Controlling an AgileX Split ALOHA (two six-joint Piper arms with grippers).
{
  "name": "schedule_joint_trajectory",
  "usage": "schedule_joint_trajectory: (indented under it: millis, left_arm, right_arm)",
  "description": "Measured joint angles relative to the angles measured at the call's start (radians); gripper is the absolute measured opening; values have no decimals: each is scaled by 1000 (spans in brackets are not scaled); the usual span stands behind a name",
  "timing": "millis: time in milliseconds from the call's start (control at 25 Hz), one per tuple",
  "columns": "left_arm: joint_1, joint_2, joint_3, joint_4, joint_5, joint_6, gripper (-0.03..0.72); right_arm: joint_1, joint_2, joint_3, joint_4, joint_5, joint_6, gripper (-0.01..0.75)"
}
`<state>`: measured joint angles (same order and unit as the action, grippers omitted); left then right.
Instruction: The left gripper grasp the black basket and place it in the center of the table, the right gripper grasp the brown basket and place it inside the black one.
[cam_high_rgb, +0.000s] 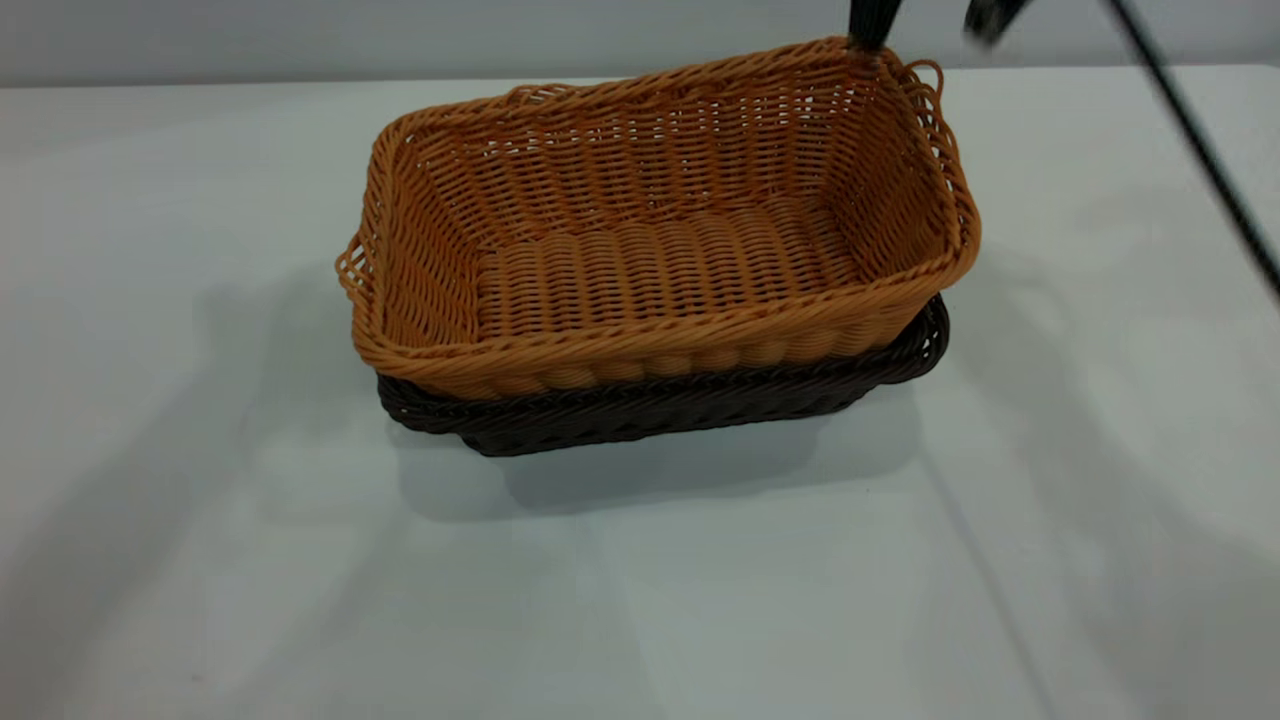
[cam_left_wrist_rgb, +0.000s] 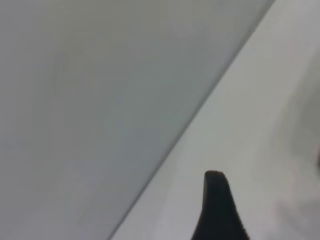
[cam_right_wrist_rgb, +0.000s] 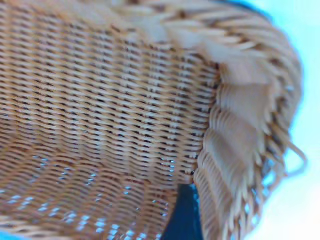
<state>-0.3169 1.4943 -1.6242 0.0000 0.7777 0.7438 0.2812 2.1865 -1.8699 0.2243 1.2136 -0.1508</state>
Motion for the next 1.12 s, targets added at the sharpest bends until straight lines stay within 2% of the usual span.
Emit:
schedule_joint_trajectory:
  millis: [160,360,520,640,760,1000,1120]
  left_arm:
    - [0,-111,0,-8,118,-67,445]
    - [0,-285,0,-6,361,-255,404]
    - [0,-393,11,0,390,-356,360]
    - [0,-473,78,0,390,-391,350]
    - [0,-554,208,0,390,-430,349]
    - [0,-687,550,6,390,-526,349]
    - [0,-718,695,6,390,-575,356]
  right_arm:
    - [0,-177,0,-4,11,45,589]
    - [0,-487,0,-4,27,57,580]
    - [0,-715,47,-5,36,57,580]
    - [0,-886,184,-26,42,57,580]
    - [0,-1064,392,-71,44,58,580]
    - [0,-1405,842,-164,43,107,580]
    - [0,-1549,1049,-185,-1,136,580]
